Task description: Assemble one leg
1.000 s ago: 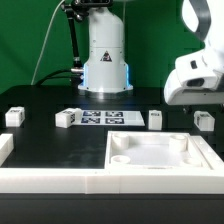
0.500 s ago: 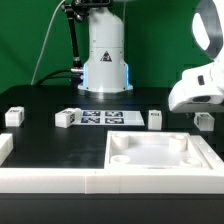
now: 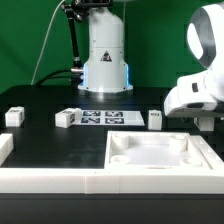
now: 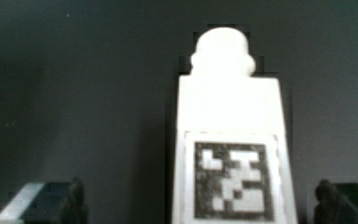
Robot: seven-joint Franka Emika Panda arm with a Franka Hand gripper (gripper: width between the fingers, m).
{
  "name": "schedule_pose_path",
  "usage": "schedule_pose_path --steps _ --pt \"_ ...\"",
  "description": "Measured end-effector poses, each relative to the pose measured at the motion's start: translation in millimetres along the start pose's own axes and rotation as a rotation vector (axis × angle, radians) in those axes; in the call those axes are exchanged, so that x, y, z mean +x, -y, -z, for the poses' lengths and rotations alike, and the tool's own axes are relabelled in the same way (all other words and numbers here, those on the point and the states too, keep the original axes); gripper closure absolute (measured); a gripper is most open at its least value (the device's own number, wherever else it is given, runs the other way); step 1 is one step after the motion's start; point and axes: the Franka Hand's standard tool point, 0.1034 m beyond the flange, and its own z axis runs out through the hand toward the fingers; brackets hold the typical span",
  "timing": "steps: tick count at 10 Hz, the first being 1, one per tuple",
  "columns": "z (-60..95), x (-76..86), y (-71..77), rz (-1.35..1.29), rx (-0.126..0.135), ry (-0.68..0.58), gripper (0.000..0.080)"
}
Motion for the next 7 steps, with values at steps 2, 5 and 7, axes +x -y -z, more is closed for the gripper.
schedule_pose_path --steps 2,5,7 --pt "-3.2 -1.8 -1.4 -0.015 -0.002 0.008 0.015" --pt "-3.4 -1.7 -1.3 -0.026 -0.002 0.007 0.0409" --pt "-3.3 -1.7 -1.3 -0.026 -0.002 0.007 0.0513"
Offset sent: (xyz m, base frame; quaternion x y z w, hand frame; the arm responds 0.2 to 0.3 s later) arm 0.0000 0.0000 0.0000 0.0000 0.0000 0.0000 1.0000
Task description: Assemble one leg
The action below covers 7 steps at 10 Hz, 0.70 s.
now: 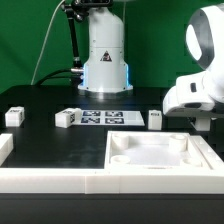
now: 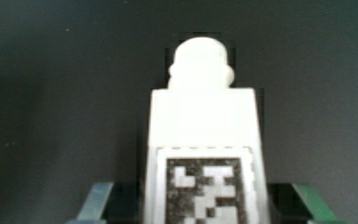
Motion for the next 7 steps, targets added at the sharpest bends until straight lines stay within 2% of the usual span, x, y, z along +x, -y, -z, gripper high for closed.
schedule_pose_path --steps 5,6,7 --pt "0.1 0.1 -0.2 0.0 0.0 0.0 0.0511" --pt "2.7 -0.1 -3.1 0.012 0.001 0.0 0.0511" --pt "16.0 -5.7 -14.1 0.032 0.005 0.009 0.0511"
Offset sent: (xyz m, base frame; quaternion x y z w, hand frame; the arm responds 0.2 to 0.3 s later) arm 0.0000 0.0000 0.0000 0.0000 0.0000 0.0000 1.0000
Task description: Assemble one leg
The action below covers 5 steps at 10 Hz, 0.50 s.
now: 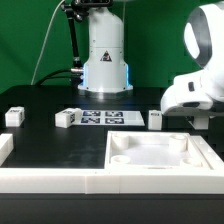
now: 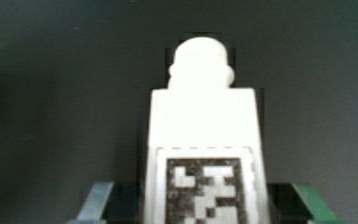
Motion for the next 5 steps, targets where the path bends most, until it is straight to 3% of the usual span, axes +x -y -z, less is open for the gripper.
schedule_pose_path --steps 3,4,5 --pt "42.7 -25.1 -17.5 -0.019 0.015 0.011 0.0509" --pt "49.9 -27.7 -20.2 -0.023 0.021 -0.006 0.0509" --pt "46.7 -27.4 -19.8 -0.023 0.02 -0.003 0.0509"
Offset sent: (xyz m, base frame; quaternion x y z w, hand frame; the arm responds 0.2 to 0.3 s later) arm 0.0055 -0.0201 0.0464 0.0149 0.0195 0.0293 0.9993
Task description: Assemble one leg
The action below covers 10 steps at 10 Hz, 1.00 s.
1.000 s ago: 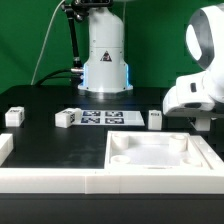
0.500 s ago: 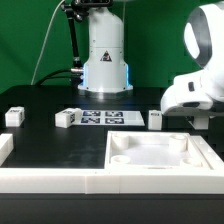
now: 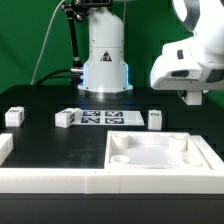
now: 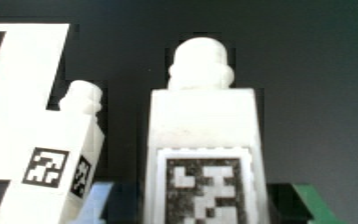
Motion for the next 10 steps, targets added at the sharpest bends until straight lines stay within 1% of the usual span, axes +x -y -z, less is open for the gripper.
schedule_pose_path --steps 1,2,3,4,5,6,7,8,9,10 --pt "1.9 8.9 3.3 0.003 0.01 -0.064 0.0509" --pt "6.4 13.1 5.5 0.005 0.023 -0.182 0.0509" --pt "5.9 11.0 5.7 0.009 0.029 -0.27 0.0509" --pt "6.6 10.5 3.0 0.021 0.031 -0.326 0.0509" --pt "17.9 12.5 -9.4 0.042 0.034 -0.414 0.0509" --pt "32.1 7.8 -26.2 0.075 0.026 -0.466 0.0509" --pt "49.9 8.4 -38.1 0.088 0.032 -0.554 0.0509" --pt "61.5 7.1 -47.5 0.095 0.034 -0.605 0.0509" --pt "80.8 8.5 -58.0 0.105 0.037 -0.694 0.0509" --pt "97.4 10.1 -64.3 0.098 0.046 -0.789 0.0509"
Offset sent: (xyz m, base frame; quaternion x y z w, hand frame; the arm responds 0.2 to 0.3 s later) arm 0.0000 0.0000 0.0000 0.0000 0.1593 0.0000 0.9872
